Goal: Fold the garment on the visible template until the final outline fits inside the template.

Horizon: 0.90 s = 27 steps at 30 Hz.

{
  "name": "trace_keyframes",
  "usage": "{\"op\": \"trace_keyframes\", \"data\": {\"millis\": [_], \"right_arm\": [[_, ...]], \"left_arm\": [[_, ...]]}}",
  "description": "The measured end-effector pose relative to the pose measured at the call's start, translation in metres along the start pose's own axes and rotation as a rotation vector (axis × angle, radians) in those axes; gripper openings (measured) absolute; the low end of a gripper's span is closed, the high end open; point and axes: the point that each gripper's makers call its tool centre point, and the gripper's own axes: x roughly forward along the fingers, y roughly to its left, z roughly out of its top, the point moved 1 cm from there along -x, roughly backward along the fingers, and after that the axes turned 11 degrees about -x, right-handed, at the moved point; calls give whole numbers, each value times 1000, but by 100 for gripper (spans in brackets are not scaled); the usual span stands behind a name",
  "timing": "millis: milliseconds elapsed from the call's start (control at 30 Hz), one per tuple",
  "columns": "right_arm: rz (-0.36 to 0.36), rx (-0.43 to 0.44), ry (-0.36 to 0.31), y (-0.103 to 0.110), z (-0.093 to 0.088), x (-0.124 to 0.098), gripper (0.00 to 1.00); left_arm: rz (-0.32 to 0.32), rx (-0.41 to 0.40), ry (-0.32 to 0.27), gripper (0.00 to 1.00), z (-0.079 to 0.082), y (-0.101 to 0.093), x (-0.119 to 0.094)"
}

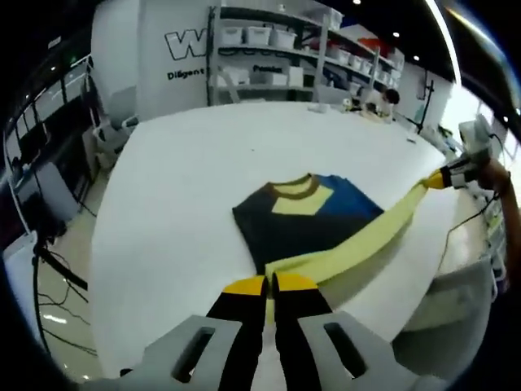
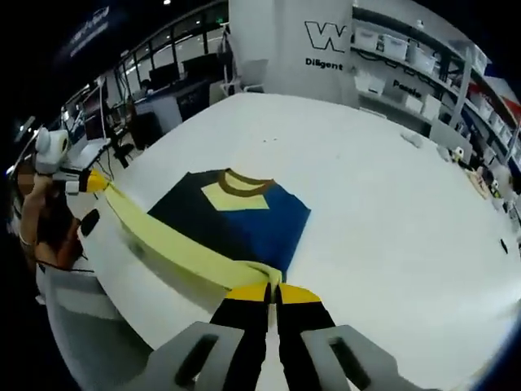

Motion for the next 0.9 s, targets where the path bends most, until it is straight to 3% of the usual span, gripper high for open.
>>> {"op": "trace_keyframes", "data": {"millis": [367,533,667,900], "right_arm": [[-37,42,-55,-23,33,15,0],[-67,83,-82,-33,48,25,0],[-105,85,-73,-47,56,37,0],[-104,130,-83,-57,65,65,0]], "left_arm": [[24,44,-34,3,45,8,23],[25,17,-47,3,62,15,39],[-13,-47,-40,4,71,18,55],[10,-82,-28,4,79,31,80]]}}
